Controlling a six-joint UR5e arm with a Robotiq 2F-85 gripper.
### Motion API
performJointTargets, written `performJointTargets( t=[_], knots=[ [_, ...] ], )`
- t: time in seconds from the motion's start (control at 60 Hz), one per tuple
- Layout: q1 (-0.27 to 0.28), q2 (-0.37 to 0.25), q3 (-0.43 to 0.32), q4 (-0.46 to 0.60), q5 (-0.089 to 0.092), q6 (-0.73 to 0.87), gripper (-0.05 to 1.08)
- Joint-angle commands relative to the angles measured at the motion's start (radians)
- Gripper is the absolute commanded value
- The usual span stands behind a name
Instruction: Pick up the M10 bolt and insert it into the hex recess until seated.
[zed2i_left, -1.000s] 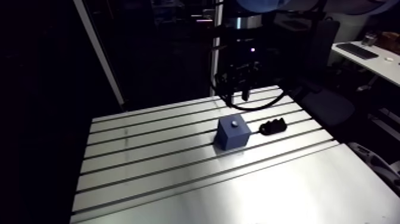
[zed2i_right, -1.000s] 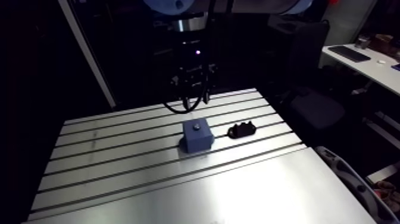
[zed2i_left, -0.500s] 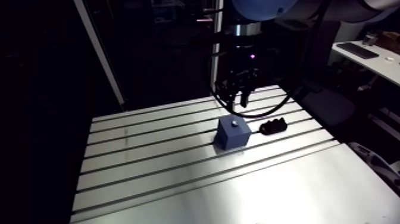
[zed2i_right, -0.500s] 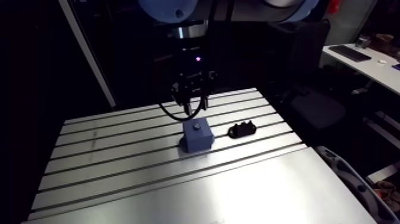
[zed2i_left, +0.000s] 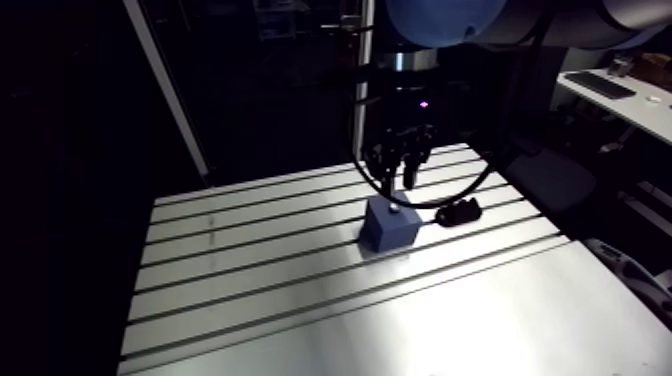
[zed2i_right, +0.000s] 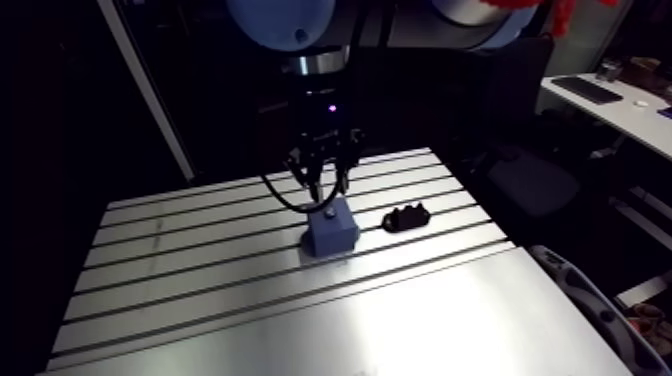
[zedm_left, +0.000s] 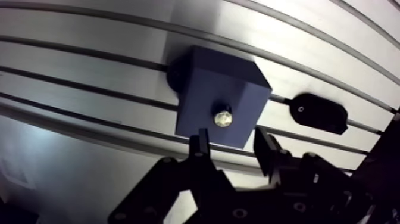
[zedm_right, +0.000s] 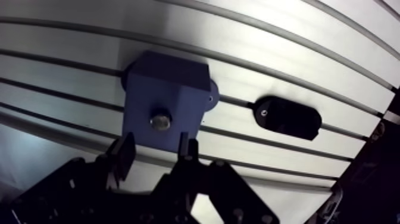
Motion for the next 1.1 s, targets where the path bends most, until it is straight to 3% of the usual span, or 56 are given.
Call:
performJointTargets(
  t=[0.017,0.633,1.1],
  knots=[
    [0.000,0.000,0.015,-0.002,0.000,0.001,0.50],
    [-0.002,0.000,0.051,-0.040,0.000,0.005,0.56],
    [0.000,0.000,0.061,-0.089,0.014,0.004,0.57]
  ],
)
